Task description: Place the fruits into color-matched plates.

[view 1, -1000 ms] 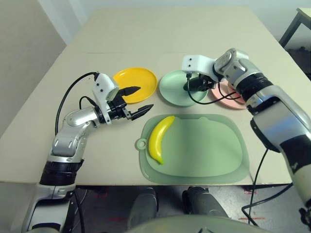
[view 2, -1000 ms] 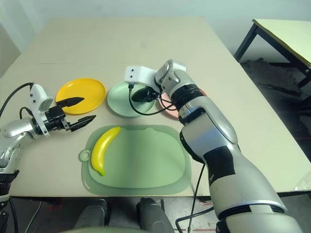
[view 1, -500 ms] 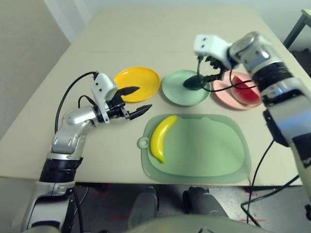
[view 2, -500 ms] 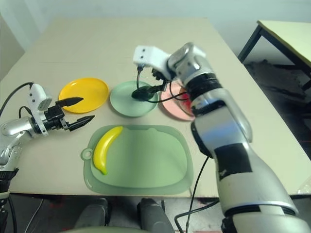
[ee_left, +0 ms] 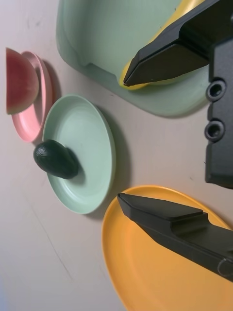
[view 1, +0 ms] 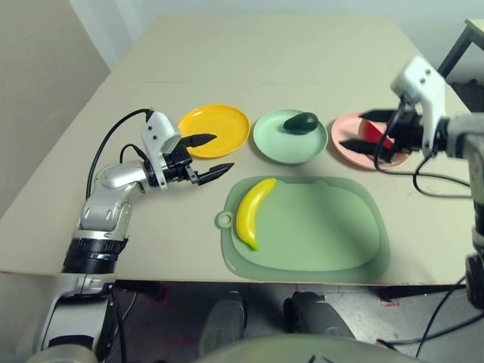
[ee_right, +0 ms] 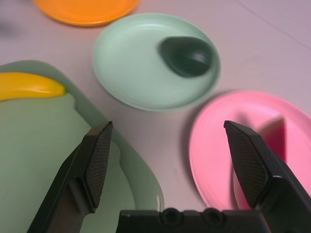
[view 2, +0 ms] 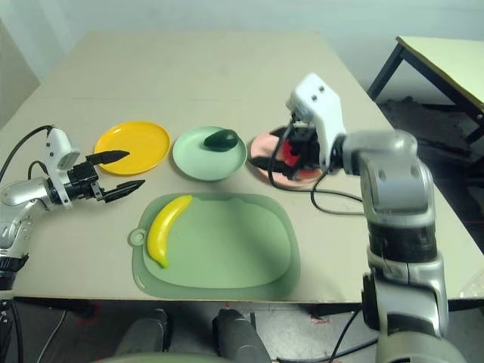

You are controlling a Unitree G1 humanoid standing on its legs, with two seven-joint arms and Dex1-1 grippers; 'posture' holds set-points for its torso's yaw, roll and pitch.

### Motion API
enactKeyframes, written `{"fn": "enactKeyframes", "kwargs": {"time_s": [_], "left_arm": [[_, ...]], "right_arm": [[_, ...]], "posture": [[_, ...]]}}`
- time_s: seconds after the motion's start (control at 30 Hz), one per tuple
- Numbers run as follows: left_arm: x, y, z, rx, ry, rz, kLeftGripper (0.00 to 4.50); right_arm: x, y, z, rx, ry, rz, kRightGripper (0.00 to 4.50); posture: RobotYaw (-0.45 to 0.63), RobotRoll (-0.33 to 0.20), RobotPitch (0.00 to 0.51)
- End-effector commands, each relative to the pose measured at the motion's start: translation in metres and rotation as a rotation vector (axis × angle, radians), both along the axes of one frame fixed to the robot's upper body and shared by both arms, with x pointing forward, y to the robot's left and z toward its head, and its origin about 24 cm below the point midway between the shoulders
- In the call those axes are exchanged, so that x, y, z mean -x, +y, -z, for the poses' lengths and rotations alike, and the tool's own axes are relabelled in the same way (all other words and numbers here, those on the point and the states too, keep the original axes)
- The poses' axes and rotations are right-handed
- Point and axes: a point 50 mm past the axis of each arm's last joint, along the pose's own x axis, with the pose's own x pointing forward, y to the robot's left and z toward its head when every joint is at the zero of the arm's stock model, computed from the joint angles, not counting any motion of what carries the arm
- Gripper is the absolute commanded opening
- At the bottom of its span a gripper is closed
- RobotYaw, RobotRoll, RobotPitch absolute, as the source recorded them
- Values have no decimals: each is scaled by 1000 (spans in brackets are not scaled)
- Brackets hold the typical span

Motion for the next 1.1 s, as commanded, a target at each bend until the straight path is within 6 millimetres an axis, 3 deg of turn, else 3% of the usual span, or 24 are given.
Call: {"fn": "enactKeyframes", "kwargs": {"time_s": [0.03,0.17,0.4,0.53,0.67,0.8,0.9,0.97,1.1], "left_arm": [[1,3,1,-12,7,4,4500],[5,5,1,-13,9,3,4500],[6,12,-3,-21,7,-3,4500],[5,13,-4,-23,4,-3,4500],[5,10,-3,-20,3,7,4500],[5,10,-2,-21,4,11,4500],[5,9,0,-24,6,12,4500],[5,8,0,-29,3,18,4500],[4,7,0,-38,2,25,4500]], "right_arm": [[12,-12,-5,-84,-120,46,4482],[31,-21,-6,-173,-260,92,4482],[57,-33,-6,-279,-360,101,4482],[72,-22,6,-300,-274,41,4482],[83,-31,24,-338,-178,71,4482],[87,-47,31,-357,-118,104,4482],[85,-58,55,-235,-76,157,4482],[82,-57,64,-202,-103,165,4482],[73,-55,65,-157,-241,137,4482]], "posture": [[-29,0,89],[-22,0,87],[-19,0,84],[-23,0,80],[-22,0,78],[-26,0,76],[-22,0,70],[-21,0,68],[-26,0,63]]}}
